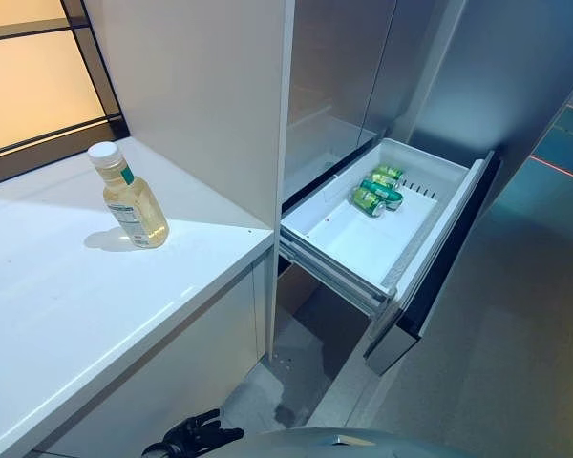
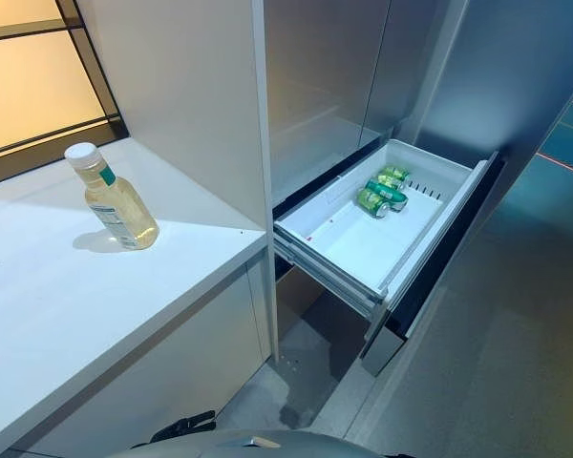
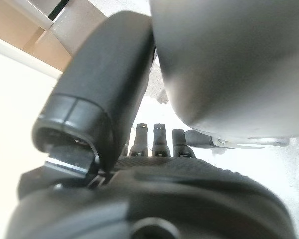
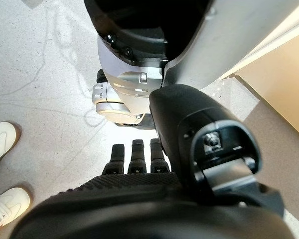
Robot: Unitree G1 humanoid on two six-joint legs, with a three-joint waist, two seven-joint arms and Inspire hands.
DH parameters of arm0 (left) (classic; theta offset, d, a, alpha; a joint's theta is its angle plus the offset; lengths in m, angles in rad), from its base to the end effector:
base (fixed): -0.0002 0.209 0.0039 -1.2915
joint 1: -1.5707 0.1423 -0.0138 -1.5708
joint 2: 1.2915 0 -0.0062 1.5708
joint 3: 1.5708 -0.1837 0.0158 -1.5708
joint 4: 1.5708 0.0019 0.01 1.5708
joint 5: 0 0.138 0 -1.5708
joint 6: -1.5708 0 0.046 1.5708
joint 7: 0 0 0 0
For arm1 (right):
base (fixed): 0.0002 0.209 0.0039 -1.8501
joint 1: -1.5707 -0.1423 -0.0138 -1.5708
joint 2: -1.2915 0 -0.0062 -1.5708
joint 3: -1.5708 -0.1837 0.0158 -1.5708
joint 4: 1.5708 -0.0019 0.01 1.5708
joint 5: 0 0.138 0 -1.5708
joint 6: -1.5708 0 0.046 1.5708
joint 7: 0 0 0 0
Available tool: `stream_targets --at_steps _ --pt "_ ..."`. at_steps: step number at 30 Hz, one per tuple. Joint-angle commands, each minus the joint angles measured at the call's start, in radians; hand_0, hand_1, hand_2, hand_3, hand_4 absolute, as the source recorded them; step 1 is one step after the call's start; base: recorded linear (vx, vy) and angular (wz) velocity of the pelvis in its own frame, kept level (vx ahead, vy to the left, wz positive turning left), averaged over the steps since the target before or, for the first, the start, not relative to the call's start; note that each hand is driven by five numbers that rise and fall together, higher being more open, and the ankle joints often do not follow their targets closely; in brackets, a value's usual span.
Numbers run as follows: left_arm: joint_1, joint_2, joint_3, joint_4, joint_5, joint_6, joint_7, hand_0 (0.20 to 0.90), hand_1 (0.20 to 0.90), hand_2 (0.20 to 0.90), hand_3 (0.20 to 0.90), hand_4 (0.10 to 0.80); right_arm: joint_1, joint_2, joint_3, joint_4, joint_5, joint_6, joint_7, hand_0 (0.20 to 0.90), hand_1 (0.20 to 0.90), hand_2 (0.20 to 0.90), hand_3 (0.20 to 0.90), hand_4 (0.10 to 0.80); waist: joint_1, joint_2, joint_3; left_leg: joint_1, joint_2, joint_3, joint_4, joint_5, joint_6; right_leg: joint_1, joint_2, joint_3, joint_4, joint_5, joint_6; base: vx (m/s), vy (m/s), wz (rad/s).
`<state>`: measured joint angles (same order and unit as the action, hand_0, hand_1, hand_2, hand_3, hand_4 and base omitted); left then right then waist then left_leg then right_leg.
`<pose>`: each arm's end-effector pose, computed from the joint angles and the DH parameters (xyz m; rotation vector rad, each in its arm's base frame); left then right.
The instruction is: Put drinks into fridge and close the fridge
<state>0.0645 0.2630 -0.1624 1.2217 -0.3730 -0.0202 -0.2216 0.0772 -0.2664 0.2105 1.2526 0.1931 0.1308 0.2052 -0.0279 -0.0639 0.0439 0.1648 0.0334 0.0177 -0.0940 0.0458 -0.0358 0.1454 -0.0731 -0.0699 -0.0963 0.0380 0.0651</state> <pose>0.0493 0.2323 -0.1167 -0.1340 1.2324 0.0704 0.0317 -0.2320 -0.1198 -0.0310 1.4739 0.0338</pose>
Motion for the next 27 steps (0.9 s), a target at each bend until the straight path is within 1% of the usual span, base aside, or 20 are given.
stream_targets --at_steps 1,8,20,24,27 --pt "-0.078 -0.06 -0.039 -0.001 -0.027 -0.022 -0.018 0.9 0.9 0.9 0.9 0.8 -0.085 0.036 0.021 0.014 0.001 -0.011 0.061 0.9 0.9 0.9 0.9 0.8 0.011 0.036 0.054 0.008 -0.054 0.057 0.016 -0.123 0.045 0.004 0.048 -0.07 0.042 -0.072 0.011 0.0 0.0 0.0" --pt "-0.078 -0.06 -0.033 -0.003 -0.041 -0.023 -0.03 0.9 0.9 0.9 0.9 0.8 -0.083 0.037 0.018 0.012 0.001 -0.009 0.059 0.9 0.9 0.9 0.9 0.8 0.013 0.036 0.054 0.008 -0.054 0.054 0.016 -0.123 0.045 0.006 0.048 -0.071 0.041 -0.072 0.011 0.0 0.0 0.0" --pt "-0.077 -0.061 -0.039 -0.011 -0.021 -0.042 -0.042 0.9 0.9 0.9 0.9 0.8 -0.078 0.037 0.012 0.015 0.014 -0.008 0.061 0.9 0.9 0.9 0.9 0.8 0.015 0.036 0.053 0.008 -0.055 0.052 0.014 -0.122 0.043 0.006 0.047 -0.075 0.038 -0.07 0.012 0.0 0.0 0.0" --pt "-0.079 -0.062 -0.048 -0.011 -0.005 -0.055 -0.056 0.9 0.9 0.9 0.9 0.8 -0.075 0.036 0.009 0.017 0.014 -0.015 0.061 0.9 0.9 0.9 0.9 0.8 0.014 0.037 0.051 0.008 -0.055 0.049 0.013 -0.12 0.041 0.007 0.047 -0.078 0.039 -0.071 0.013 0.0 0.0 0.0" --pt "-0.083 -0.061 -0.063 -0.021 0.025 -0.085 -0.063 0.9 0.9 0.9 0.9 0.8 -0.072 0.035 0.006 0.015 0.016 -0.016 0.056 0.9 0.9 0.9 0.9 0.8 0.016 0.037 0.05 0.007 -0.056 0.043 0.011 -0.119 0.04 0.008 0.046 -0.082 0.038 -0.071 0.013 0.023 0.005 0.03"
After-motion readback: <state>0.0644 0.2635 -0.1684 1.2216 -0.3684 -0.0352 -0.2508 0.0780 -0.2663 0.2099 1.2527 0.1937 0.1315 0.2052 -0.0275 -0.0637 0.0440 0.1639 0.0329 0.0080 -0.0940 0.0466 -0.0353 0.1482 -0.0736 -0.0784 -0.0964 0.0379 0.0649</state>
